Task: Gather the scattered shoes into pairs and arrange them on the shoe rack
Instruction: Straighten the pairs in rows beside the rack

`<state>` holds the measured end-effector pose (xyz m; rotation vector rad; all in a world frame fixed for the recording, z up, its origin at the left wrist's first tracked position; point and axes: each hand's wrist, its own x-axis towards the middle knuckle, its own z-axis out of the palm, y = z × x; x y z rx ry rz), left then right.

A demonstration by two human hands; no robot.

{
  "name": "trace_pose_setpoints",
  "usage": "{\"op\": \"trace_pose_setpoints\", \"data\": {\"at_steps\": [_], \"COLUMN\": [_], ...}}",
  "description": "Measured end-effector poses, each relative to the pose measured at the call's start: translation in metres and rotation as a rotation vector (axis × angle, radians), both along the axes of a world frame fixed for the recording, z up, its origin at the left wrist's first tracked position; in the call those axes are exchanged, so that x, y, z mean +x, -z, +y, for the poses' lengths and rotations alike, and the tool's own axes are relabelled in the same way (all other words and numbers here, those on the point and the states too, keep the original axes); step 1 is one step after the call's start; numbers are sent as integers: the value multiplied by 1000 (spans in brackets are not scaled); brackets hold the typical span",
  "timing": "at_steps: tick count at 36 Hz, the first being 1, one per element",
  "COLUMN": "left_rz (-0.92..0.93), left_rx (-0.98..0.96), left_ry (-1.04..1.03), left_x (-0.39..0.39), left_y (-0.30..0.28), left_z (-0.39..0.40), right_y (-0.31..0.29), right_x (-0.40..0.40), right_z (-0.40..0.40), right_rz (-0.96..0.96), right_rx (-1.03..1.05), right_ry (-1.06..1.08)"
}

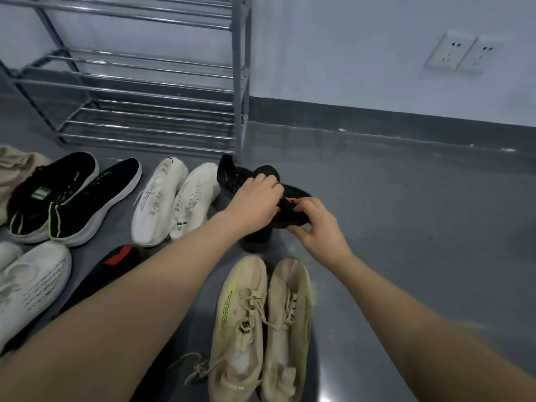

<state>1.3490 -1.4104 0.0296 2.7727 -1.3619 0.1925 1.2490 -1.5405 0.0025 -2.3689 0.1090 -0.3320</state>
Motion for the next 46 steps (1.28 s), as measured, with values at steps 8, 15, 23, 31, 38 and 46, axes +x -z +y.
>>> {"op": "trace_pose_setpoints", "data": {"at_steps": [8, 15, 23, 31, 38, 46], "left_rz": [147, -201, -163, 350, 671, 486], "left_rx": [109, 70, 64, -144, -91, 89], "left_ry": [-93, 40, 95, -164, -171, -149], "left_x": [1, 0, -25, -39, -28, -8], "left_y": [31, 21, -5, 17, 45, 47], "left_z": [16, 10, -26, -68, -90, -51], "right_y": [-4, -18, -8, 24, 49, 64], "right_x": [-13, -25, -20, -23, -23, -6], "right_z": [-13, -20, -30, -38, -50, -24], "right_rz": [-37, -67, 102, 238, 448, 420], "right_rx": [46, -202, -405, -31, 254, 170], "right_ry": [20, 17, 283, 302, 242, 216]}}
